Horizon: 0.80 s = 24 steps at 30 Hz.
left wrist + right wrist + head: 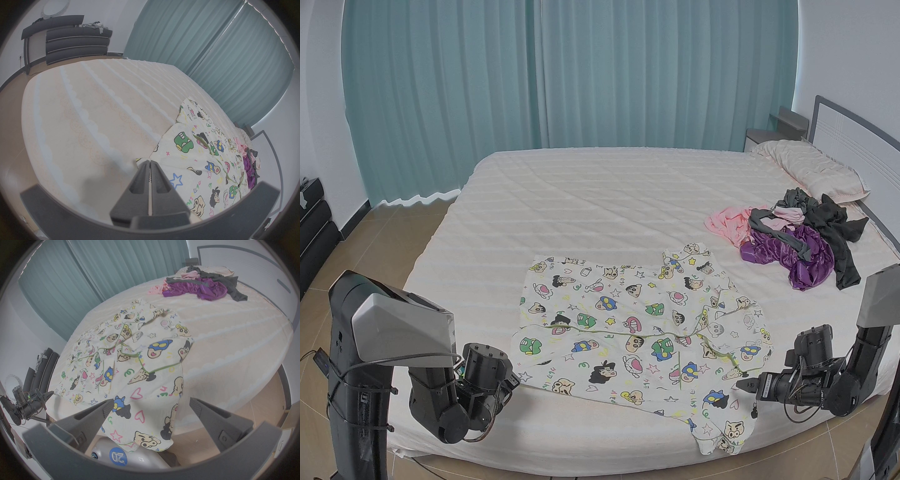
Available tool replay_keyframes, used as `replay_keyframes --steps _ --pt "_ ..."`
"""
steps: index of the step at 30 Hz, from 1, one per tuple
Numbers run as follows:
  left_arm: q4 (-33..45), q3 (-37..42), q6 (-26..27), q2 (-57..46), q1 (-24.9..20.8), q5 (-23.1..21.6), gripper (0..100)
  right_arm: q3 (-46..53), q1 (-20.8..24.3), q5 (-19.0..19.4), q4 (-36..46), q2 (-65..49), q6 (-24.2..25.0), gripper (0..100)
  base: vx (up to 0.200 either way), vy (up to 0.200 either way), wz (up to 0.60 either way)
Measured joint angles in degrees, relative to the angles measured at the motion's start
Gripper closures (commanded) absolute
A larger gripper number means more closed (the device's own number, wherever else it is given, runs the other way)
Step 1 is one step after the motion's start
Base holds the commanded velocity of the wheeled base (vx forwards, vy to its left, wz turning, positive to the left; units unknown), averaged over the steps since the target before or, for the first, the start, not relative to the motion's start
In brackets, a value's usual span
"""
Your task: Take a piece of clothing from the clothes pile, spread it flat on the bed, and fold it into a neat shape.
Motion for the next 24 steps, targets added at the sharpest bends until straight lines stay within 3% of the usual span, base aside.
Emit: replay_keyframes --steps 14,15,24 --pt "-1.8 0.9 0.6 0.1 -0.5 -0.2 100 -1.9 -1.8 2.9 -6.7 11.4 -1.8 0 0.000 0.000 0.00" --pt "-1.8 0.9 0.6 0.1 -0.5 -0.2 100 -2.0 -1.8 2.9 -6.8 11.9 -1.8 100 0.000 0.000 0.00" --pt "-1.8 0.9 0.6 0.2 -0.5 -0.1 100 -7.7 -4.1 2.8 -6.8 14.0 -2.1 100 0.000 0.000 0.00"
